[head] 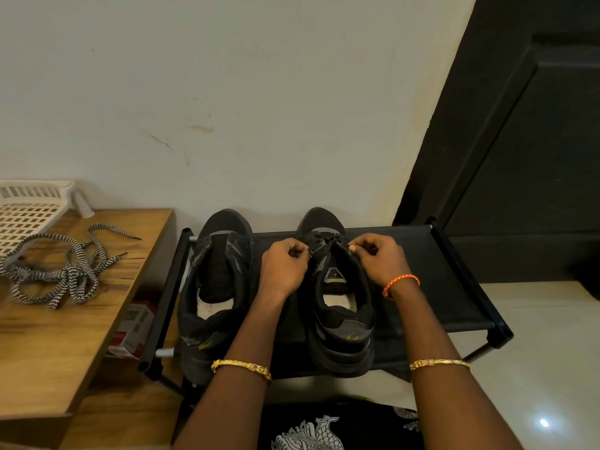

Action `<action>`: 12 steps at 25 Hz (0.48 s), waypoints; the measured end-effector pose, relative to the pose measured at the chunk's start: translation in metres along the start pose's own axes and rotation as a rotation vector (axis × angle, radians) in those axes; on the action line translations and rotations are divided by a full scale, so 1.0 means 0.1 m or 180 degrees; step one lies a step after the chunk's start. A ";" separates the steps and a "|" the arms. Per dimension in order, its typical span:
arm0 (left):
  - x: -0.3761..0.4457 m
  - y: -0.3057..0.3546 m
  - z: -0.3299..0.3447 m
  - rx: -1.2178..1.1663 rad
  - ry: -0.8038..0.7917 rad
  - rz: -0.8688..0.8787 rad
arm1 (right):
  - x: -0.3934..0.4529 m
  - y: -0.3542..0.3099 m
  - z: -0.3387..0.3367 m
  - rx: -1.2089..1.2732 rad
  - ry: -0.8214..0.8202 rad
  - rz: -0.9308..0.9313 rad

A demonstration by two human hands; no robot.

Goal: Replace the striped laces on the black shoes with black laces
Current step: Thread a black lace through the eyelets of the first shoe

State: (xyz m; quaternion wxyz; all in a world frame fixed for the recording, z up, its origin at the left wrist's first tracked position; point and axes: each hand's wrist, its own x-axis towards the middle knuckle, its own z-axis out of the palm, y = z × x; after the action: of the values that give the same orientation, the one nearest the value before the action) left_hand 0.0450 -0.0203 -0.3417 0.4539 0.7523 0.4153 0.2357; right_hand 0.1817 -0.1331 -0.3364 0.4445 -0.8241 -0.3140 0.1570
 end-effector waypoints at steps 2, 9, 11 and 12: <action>0.01 0.01 0.00 0.0045 -0.0003 -0.0044 | 0.00 0.07 -0.09 -0.0117 0.0213 0.0161; -0.01 0.04 0.00 -0.0041 -0.0059 -0.0304 | -0.13 0.41 -0.50 -0.0270 0.0574 0.1134; -0.01 0.04 0.01 -0.0091 -0.0079 -0.0341 | -0.13 0.41 -0.50 -0.0388 0.0525 0.1339; -0.01 0.04 0.02 -0.0118 -0.0096 -0.0330 | -0.12 0.40 -0.49 -0.0425 0.0486 0.1354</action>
State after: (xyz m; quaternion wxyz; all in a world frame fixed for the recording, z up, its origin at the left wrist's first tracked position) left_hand 0.0474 -0.0226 -0.3392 0.4856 0.7247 0.4424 0.2081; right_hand 0.2143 -0.1878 -0.3430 0.3683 -0.9088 -0.1085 0.1632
